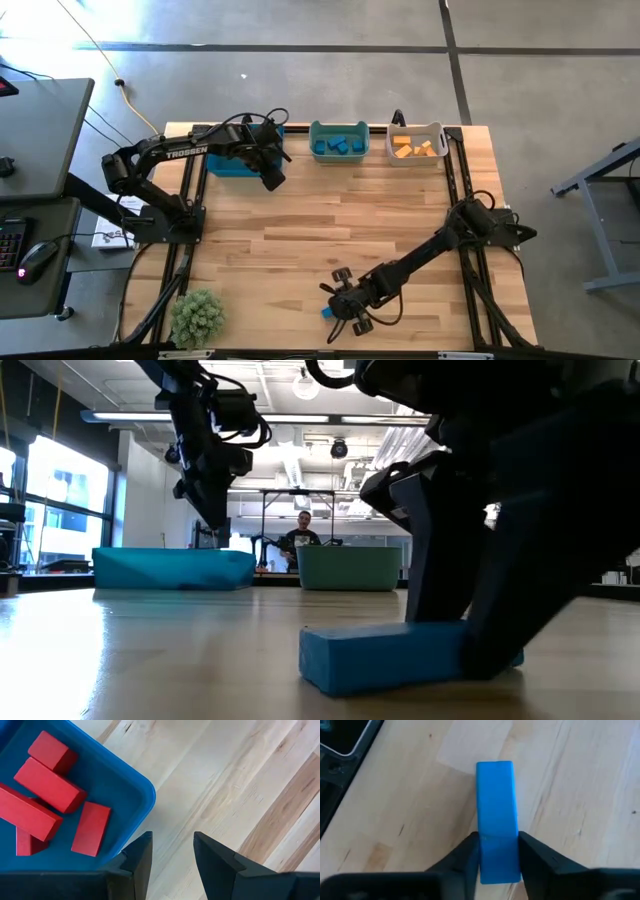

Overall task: Sort & place blocks by color
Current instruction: Put the blue block into the green bin

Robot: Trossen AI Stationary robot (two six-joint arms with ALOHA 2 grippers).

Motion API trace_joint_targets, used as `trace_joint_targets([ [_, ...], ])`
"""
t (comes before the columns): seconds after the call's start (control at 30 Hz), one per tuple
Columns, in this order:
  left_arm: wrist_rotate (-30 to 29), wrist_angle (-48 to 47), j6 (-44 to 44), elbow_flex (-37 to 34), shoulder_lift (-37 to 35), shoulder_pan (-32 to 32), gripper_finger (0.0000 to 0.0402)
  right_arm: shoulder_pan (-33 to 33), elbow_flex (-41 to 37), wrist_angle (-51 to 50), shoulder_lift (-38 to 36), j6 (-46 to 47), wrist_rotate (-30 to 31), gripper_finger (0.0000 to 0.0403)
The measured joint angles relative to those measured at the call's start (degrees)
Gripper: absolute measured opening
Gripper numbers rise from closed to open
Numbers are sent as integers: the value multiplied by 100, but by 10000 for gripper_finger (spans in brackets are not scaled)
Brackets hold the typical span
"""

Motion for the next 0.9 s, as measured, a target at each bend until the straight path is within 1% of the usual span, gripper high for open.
trace_joint_targets([
  [0.07,0,-2,0,0,0,0,132,-5,2,-12,-7,-2,-43,77],
  [0.1,0,-2,0,0,0,0,132,-17,2,-12,-9,-4,-88,73],
  [0.2,0,-1,0,0,0,0,132,-82,7,-20,-9,61,-237,73],
  [0.33,0,-1,-59,0,0,0,132,-248,7,-72,-45,378,-241,73],
  [0.37,0,0,-63,0,0,0,132,-299,2,-89,-69,428,-213,73],
  [0.43,0,-1,-63,0,0,0,132,-416,-12,-210,-128,407,66,73],
  [0.53,0,6,-58,-2,0,0,132,-643,-20,-333,-244,186,344,73],
  [0.63,0,12,-61,-2,0,0,132,-836,-13,-608,-369,-158,355,73],
  [0.73,0,15,-63,-2,0,-2,132,-1070,-15,-1057,-463,-483,365,73],
  [0.9,-2,7,-62,-2,0,-68,132,-1643,-13,-1701,-731,-1045,736,73],
])
